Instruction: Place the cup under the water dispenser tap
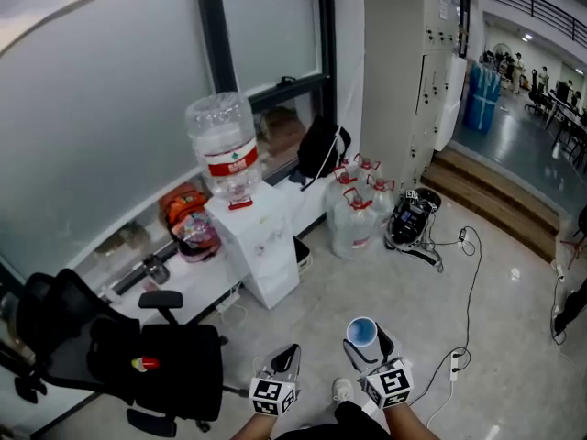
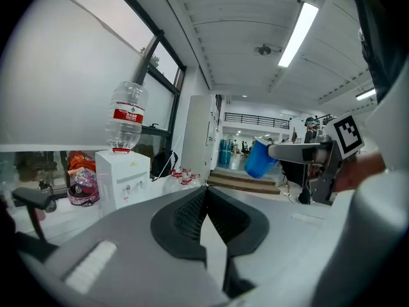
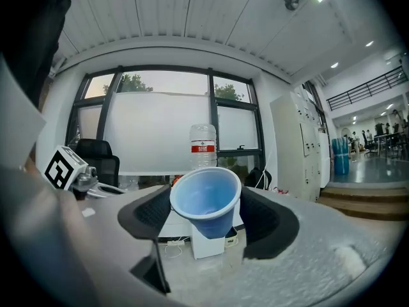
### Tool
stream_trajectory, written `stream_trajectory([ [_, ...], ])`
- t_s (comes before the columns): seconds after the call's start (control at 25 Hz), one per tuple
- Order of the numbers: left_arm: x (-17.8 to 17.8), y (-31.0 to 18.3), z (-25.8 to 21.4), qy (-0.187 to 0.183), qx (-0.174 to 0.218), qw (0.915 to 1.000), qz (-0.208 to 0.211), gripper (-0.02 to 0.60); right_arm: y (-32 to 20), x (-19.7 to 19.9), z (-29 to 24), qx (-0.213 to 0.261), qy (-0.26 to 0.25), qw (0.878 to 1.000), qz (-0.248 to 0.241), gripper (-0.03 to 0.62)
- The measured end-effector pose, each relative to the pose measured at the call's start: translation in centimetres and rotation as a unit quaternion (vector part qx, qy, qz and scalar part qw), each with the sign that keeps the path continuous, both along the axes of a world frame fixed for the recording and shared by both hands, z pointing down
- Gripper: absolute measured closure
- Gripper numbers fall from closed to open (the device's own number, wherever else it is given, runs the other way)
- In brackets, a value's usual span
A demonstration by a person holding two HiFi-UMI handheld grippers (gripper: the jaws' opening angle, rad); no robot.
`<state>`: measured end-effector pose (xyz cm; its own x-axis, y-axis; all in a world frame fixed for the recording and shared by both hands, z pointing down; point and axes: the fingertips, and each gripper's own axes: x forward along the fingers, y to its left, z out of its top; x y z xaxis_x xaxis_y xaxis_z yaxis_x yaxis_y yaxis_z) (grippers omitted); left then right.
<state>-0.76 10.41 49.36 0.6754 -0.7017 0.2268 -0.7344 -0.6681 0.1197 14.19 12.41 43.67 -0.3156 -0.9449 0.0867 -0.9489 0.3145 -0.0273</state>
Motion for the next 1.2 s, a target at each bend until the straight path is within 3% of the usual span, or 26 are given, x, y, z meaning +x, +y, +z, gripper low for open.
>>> stream_trajectory([
  [0.4,-1.1,-8.6,-1.2,-0.016,0.013,0.9956,-0.091,0.565,-9.3,1.4,0.0,0.0,0.005,0.997,-0.071,0.26],
  [0.56,-2.9,-11.1,-1.4,-0.018,0.011,0.9891,-0.146,0.565,-12.3,1.6,0.3,-0.001,0.004,0.995,-0.102,0.26],
  [0.76,-3.7,-13.1,-1.9,-0.026,0.015,0.9825,-0.184,0.565,-15.6,1.7,0.5,-0.005,0.003,0.99,-0.139,0.26],
  [0.96,-7.5,-14.0,-2.0,-0.018,0.013,0.9665,-0.256,0.565,-17.7,1.1,0.5,-0.002,0.012,0.985,-0.171,0.258],
  [1.2,-8.8,-15.1,-1.6,-0.018,0.009,0.9621,-0.272,0.565,-20.8,-0.3,1.3,-0.013,0.005,0.984,-0.178,0.258],
])
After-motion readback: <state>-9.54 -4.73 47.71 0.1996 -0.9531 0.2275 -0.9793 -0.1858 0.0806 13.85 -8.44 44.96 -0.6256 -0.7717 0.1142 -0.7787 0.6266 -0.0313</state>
